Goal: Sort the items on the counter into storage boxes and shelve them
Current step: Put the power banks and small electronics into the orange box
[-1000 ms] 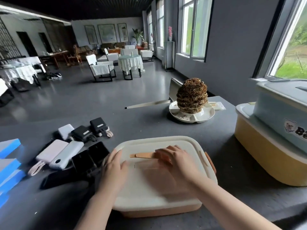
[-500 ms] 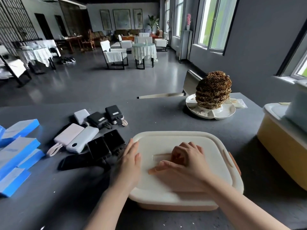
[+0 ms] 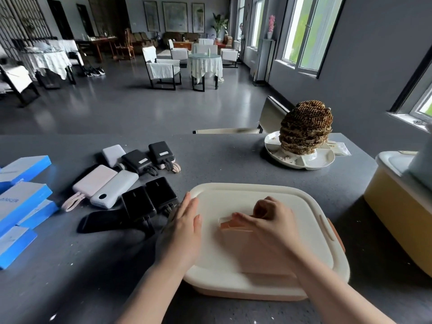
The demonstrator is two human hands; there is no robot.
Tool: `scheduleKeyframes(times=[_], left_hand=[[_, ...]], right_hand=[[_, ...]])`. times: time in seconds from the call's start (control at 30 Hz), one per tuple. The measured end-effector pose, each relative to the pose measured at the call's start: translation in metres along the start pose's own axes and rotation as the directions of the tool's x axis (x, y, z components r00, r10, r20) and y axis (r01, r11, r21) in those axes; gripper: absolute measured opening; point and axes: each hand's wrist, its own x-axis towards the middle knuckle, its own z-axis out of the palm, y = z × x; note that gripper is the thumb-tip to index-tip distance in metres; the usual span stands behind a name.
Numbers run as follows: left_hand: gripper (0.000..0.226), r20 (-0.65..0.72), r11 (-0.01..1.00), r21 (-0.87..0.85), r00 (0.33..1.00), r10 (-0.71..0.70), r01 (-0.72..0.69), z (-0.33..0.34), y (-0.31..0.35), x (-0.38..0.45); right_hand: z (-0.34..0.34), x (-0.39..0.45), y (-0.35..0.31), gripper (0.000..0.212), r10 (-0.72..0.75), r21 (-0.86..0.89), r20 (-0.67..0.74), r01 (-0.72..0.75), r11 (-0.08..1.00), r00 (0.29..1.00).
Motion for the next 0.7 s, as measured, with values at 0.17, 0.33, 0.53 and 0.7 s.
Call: scheduleKeyframes(times=[0.17, 0.33, 0.53, 0.7], left_hand=[[0.047, 0.004, 1.0, 0.008, 1.0, 0.008, -0.009, -0.001, 0.001, -0.001], [0.047, 0.009, 1.0, 0.031, 1.0, 0.004, -0.004, -0.001, 0.001, -0.001], [0.048, 0.009, 1.0, -0.024, 1.0, -0.005, 0.005, -0.002, 0.003, -0.001], [0.06, 0.011, 0.973, -0.149, 0.984, -0.179, 0.178, -0.006, 0.005, -0.005]], right_hand=[[0.003, 0.002, -0.003, 0.05, 0.039, 0.025, -0.042, -0.038, 0.999, 0.998], [0.008, 0.002, -0.01, 0.055, 0.046, -0.216, -0.017, -0.049, 0.975, 0.999], [0.012, -0.006, -0.014, 0.05, -0.023, -0.22, -0.04, 0.014, 0.975, 0.999], [-0.027, -0.01, 0.005, 0.043, -0.061, -0.178, -0.171, 0.03, 0.984, 0.983]])
